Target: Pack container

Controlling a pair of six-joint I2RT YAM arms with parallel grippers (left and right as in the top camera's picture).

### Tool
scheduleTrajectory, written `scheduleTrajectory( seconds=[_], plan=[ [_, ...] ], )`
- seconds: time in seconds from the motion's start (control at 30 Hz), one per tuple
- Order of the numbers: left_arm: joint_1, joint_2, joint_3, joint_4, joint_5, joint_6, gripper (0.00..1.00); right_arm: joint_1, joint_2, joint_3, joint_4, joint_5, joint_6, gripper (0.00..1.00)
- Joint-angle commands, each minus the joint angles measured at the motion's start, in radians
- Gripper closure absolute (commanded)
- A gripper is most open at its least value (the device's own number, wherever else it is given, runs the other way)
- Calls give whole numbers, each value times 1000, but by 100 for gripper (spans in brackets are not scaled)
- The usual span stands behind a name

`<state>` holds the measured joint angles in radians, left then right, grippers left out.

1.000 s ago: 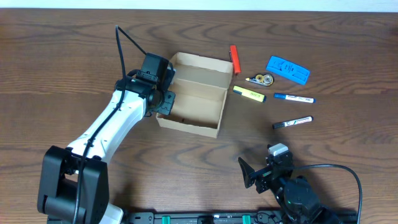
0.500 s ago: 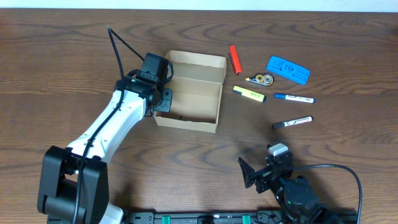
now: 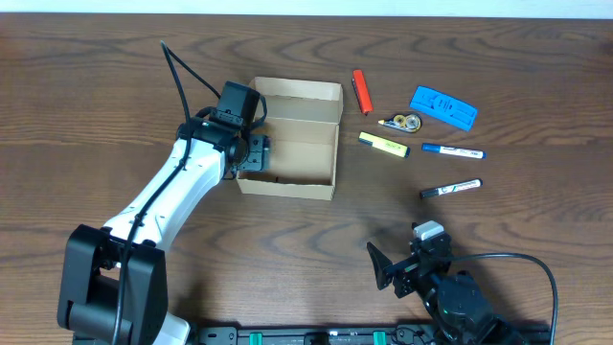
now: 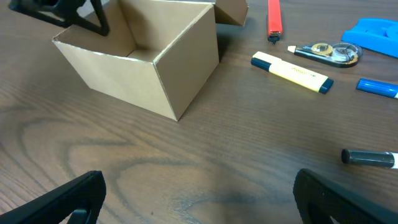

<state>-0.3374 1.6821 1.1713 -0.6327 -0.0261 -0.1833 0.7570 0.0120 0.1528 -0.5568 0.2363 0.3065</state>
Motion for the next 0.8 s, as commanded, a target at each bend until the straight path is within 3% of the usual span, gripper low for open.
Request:
scheduleTrajectory(
  seconds=[0.0,0.33,0.4,0.43,0.53,0.77],
  plan=[
    [3,-29,24,-34,13,-5,5,10,-6,-3,0,7,0,1],
    [3,-264,97,-181,53,-5,19,10,-6,-3,0,7,0,1],
    [3,-335,97,-211,53,-5,15,10,-6,-3,0,7,0,1],
    [3,-371,97,-228,53,-5,5,10,-6,-3,0,7,0,1],
    [3,-486,97,-294,54,6,5,10,-6,-3,0,7,0,1],
    [3,-705,97,-471,193,201,5,10,-6,-3,0,7,0,1]
  ],
)
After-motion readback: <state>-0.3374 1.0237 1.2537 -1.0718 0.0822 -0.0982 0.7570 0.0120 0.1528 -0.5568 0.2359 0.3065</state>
